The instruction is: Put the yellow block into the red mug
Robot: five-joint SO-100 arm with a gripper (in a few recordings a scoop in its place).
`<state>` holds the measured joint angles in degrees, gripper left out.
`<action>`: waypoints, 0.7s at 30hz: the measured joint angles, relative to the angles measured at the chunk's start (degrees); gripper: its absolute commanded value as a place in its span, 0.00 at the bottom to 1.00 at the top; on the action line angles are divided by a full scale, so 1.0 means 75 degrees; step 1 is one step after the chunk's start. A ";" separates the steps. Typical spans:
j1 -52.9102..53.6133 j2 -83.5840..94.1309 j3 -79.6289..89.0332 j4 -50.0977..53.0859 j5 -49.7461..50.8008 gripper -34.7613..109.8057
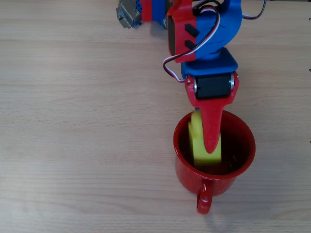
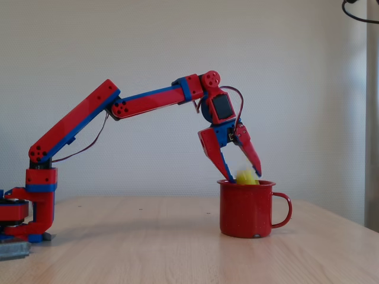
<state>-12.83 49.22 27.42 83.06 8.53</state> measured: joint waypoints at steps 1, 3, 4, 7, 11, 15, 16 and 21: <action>-0.0012 0.0000 0.0000 0.0000 0.0000 0.43; -0.0047 0.0000 0.0000 0.0000 0.0000 0.45; -0.0047 0.0000 0.0000 0.0000 0.0000 0.45; -0.0047 0.0000 0.0000 0.0000 0.0000 0.48; -0.0035 0.0000 0.0000 0.0000 -0.0012 0.48; -0.0035 0.0000 0.0000 -0.0117 -0.0012 0.48; -0.0035 0.0000 0.0000 -0.0117 -0.0012 0.48; -0.0035 0.0000 0.0000 -0.0129 -0.0129 0.24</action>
<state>-13.10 49.22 27.42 82.09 7.56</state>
